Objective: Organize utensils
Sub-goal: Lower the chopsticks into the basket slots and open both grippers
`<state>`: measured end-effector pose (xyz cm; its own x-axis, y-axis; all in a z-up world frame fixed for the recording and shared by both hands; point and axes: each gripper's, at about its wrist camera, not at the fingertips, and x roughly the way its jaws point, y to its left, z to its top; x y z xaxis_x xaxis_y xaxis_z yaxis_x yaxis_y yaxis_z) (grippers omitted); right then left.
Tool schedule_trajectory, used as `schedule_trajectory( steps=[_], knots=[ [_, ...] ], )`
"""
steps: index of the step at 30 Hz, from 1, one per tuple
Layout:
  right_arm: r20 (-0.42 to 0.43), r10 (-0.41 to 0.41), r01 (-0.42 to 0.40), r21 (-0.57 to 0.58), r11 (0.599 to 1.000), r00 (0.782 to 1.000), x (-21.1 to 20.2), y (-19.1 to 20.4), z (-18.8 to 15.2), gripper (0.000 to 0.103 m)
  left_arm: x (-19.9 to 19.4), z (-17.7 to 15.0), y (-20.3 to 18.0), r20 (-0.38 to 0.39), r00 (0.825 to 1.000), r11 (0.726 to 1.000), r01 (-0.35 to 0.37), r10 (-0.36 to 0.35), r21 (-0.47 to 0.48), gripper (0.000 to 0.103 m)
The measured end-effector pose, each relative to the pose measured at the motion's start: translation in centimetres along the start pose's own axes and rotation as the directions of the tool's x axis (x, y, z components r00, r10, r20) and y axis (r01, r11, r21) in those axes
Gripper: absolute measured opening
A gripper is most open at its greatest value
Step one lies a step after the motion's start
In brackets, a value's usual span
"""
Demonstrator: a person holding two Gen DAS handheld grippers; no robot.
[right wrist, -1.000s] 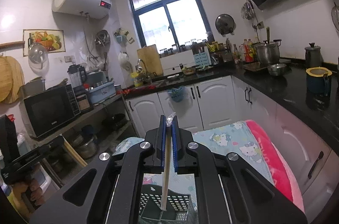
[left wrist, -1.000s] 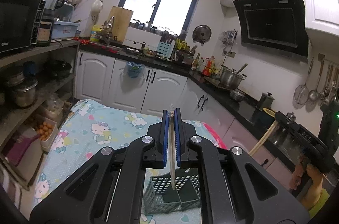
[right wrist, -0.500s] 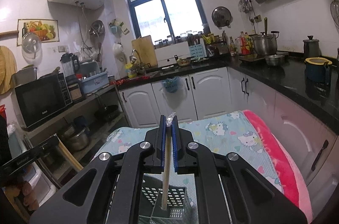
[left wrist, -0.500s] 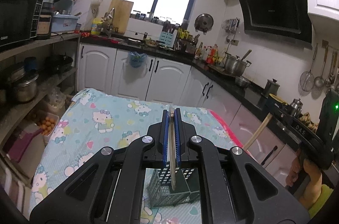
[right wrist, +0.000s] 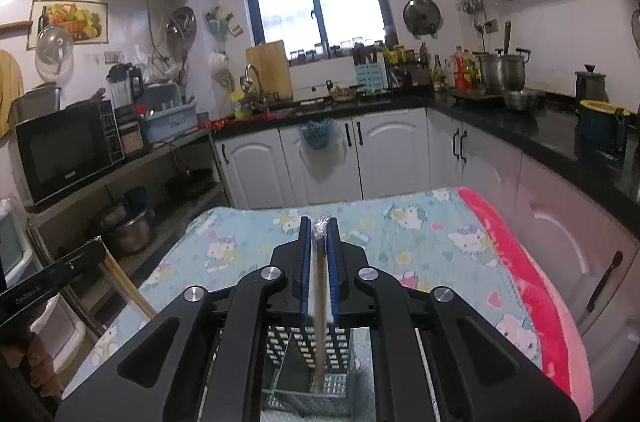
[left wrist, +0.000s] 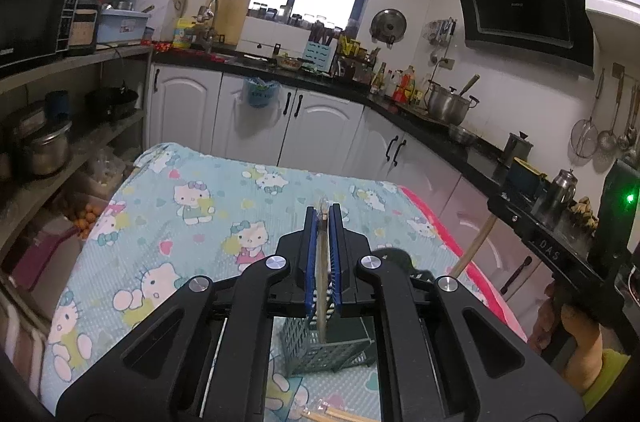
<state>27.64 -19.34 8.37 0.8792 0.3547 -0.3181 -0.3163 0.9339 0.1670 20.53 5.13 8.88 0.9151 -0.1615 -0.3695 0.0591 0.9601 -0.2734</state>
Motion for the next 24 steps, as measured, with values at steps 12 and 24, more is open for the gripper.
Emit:
schedule_trajectory(
  steps=[12,24],
  knots=[
    [-0.012,-0.013,0.013,-0.019,1.000,1.000,-1.2,0.1,-1.1,0.058,-1.5,-0.2,1.3,-0.002,1.000,0.998,-0.010,0.010,-0.054,0.058],
    [0.010,0.009,-0.009,-0.049,0.999,1.000,-5.0,0.3,-1.1,0.079,-4.8,-0.7,3.0,0.001,1.000,0.993,-0.020,0.020,-0.116,0.092]
  ],
)
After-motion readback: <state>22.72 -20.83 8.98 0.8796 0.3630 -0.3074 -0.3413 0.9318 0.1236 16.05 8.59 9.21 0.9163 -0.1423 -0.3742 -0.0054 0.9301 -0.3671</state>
